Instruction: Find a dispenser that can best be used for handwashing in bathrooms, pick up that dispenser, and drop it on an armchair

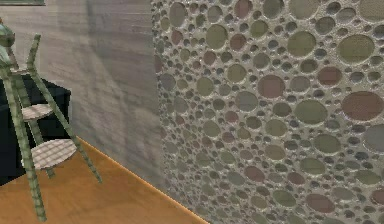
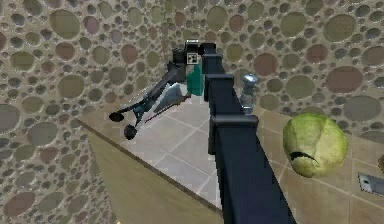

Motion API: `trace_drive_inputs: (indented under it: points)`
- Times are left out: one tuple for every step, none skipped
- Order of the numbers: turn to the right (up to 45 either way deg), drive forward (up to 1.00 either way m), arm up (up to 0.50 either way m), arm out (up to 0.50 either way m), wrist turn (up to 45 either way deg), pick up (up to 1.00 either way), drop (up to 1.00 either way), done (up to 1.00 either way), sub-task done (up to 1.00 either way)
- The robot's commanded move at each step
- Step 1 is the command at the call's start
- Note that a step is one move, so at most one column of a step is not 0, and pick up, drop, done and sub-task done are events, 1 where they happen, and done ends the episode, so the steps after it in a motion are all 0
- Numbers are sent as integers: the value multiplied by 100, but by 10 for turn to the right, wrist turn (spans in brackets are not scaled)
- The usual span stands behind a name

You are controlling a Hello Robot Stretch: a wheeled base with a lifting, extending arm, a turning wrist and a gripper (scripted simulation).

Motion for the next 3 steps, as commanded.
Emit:
trace_drive_inputs:
  points:
    - [0,0,0,-48,0,0,0,0,0]
    - [450,0,0,0,0,0,0,0,0]
    - [180,0,0,0,0,0,0,0,0]
